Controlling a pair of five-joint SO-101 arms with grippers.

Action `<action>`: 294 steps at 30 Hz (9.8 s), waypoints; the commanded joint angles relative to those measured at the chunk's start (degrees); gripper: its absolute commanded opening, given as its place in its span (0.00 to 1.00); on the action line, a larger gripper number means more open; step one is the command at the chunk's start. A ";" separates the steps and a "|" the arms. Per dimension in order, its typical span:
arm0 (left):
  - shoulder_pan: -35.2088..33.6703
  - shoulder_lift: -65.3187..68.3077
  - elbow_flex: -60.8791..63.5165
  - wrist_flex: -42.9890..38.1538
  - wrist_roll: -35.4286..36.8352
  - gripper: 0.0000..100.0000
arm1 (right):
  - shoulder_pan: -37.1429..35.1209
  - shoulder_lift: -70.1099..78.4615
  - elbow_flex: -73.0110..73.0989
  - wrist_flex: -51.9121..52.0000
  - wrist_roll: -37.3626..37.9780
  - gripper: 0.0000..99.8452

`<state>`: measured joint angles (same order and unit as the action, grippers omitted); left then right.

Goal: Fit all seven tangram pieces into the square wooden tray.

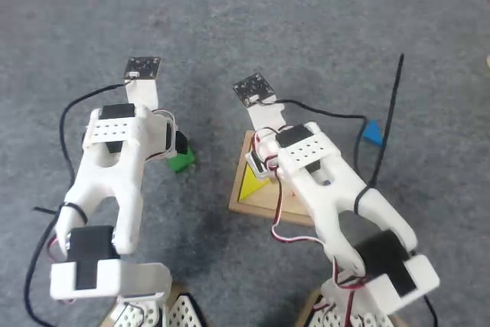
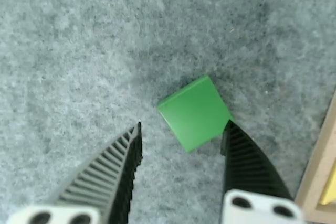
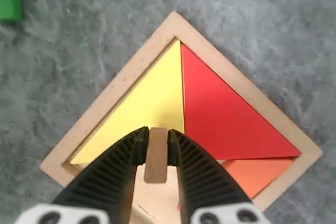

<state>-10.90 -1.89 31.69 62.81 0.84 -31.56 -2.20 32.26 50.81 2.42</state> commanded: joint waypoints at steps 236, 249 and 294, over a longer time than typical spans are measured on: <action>28.84 7.65 -27.21 24.88 -3.43 0.17 | 30.46 -14.73 19.25 -2.07 20.04 0.21; 46.51 19.34 -27.12 18.46 -8.35 0.17 | 32.04 -14.73 19.69 -2.86 19.96 0.21; 33.23 21.27 -22.73 14.77 -16.26 0.25 | 38.46 -30.46 21.71 0.57 17.41 0.21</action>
<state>21.98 20.09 9.27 78.11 -14.64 6.51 -30.33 54.33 51.08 20.35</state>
